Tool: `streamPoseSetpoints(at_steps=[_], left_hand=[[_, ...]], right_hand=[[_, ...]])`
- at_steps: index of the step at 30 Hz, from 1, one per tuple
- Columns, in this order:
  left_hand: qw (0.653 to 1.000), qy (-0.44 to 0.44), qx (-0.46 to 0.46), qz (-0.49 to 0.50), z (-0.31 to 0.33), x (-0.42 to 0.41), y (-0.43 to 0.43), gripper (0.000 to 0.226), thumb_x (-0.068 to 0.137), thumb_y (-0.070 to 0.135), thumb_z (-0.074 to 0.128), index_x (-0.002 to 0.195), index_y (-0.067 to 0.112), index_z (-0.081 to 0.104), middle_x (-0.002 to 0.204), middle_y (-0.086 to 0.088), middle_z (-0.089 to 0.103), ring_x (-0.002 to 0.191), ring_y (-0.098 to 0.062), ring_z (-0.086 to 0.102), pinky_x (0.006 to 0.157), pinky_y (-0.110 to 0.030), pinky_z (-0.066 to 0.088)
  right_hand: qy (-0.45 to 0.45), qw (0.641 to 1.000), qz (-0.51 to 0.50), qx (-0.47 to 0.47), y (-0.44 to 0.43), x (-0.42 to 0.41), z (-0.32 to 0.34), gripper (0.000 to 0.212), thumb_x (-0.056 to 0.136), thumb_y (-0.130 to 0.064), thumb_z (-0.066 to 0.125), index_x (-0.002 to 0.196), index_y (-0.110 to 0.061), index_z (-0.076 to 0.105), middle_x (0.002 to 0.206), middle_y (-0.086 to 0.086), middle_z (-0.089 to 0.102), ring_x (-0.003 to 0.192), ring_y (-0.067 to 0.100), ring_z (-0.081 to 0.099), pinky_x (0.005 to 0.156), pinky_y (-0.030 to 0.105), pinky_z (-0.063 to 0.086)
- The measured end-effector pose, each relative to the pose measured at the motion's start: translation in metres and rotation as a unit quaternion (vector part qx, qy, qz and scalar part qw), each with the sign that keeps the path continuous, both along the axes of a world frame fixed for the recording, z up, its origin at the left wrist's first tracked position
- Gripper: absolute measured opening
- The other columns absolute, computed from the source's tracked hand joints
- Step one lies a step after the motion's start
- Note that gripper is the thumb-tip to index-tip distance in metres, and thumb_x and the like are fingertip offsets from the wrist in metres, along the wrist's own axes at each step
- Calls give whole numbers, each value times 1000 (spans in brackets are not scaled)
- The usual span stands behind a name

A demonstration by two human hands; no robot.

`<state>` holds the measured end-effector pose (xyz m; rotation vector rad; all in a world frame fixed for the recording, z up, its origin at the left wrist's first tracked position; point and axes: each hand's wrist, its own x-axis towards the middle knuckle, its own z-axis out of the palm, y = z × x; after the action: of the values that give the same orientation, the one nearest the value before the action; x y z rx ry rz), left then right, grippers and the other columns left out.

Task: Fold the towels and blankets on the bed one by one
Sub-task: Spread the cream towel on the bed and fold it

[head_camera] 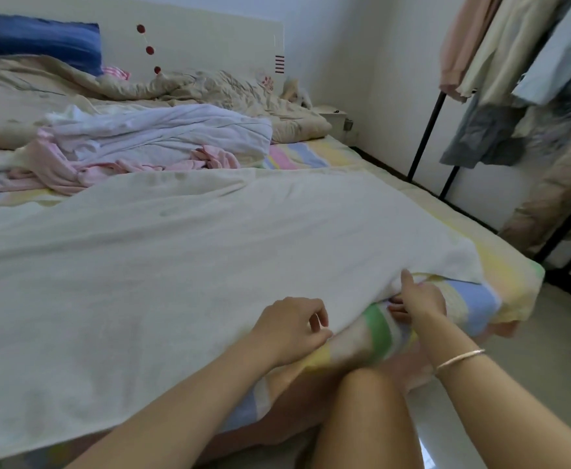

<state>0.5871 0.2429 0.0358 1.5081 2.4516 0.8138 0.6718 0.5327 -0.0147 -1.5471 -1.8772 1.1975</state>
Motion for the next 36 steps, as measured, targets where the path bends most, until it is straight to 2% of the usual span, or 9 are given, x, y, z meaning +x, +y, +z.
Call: streamPoseSetpoints(at_steps=[2, 6, 12, 17, 22, 28, 30, 33, 36], left_hand=[[999, 36, -15, -10, -4, 2, 16, 25, 82, 48, 65, 97, 30, 58, 96, 13, 62, 86, -10, 57, 78, -31, 47], [995, 83, -45, -31, -12, 3, 36, 29, 79, 47, 65, 96, 30, 50, 98, 10, 56, 86, -15, 56, 76, -34, 46], [997, 39, -33, -52, -11, -1, 48, 26, 89, 53, 54, 87, 28, 60, 78, 13, 62, 72, -6, 56, 65, -27, 45], [998, 15, -46, -49, -7, 6, 74, 47, 100, 45, 40, 67, 21, 63, 52, 8, 54, 53, -9, 52, 57, -27, 40], [997, 57, -44, -37, -15, 22, 101, 37, 97, 43, 46, 67, 21, 55, 54, 7, 48, 55, -10, 45, 59, -29, 39], [992, 121, 31, 2, -18, 32, 131, 16, 90, 41, 54, 98, 29, 61, 83, 11, 65, 81, -10, 61, 70, -29, 48], [987, 149, 61, -24, -25, 30, 140, 25, 87, 43, 53, 106, 30, 62, 96, 13, 64, 90, -11, 60, 78, -32, 50], [985, 148, 15, -82, -36, 25, 150, 54, 88, 57, 37, 135, 34, 51, 145, 7, 46, 134, -15, 41, 112, -33, 29], [978, 165, -79, -104, -40, 32, 156, 70, 87, 66, 12, 152, 41, 18, 163, 6, 7, 149, -12, 4, 121, -31, -2]], right_hand=[[-5, 1000, -18, -11, 2, -3, 17, 108, 57, -97, 39, 92, 2, 64, 63, 9, 71, 57, 27, 70, 66, 40, 59], [-96, 995, 15, 29, -9, -3, 53, 44, 85, -43, 59, 78, 0, 68, 54, 7, 67, 51, 22, 66, 57, 28, 52], [-120, 992, -2, 32, 18, 34, 34, 51, 90, -33, 48, 121, 6, 57, 119, 28, 60, 109, 43, 57, 88, 39, 45], [-9, 998, 2, -64, 69, 47, -7, 67, 60, -53, 40, 102, -6, 63, 94, 19, 69, 84, 39, 66, 80, 52, 56], [217, 947, -105, -212, 64, 39, 44, 20, 89, -28, 51, 95, -9, 56, 83, 7, 63, 69, 21, 63, 62, 34, 57], [341, 858, -171, -344, 110, 42, 51, 32, 89, -37, 66, 77, -12, 48, 58, 1, 53, 45, 12, 51, 36, 17, 41], [340, 868, -169, -320, 117, 41, 51, 23, 90, -31, 65, 88, -10, 55, 53, 3, 57, 33, 13, 50, 36, 15, 40], [249, 928, -230, -155, 125, 50, 37, 39, 89, -25, 63, 123, -6, 58, 113, 13, 66, 90, 28, 67, 76, 32, 53], [127, 958, -254, -23, 128, 73, 17, 39, 92, -29, 58, 123, -5, 58, 126, 17, 61, 112, 37, 58, 93, 38, 46]])
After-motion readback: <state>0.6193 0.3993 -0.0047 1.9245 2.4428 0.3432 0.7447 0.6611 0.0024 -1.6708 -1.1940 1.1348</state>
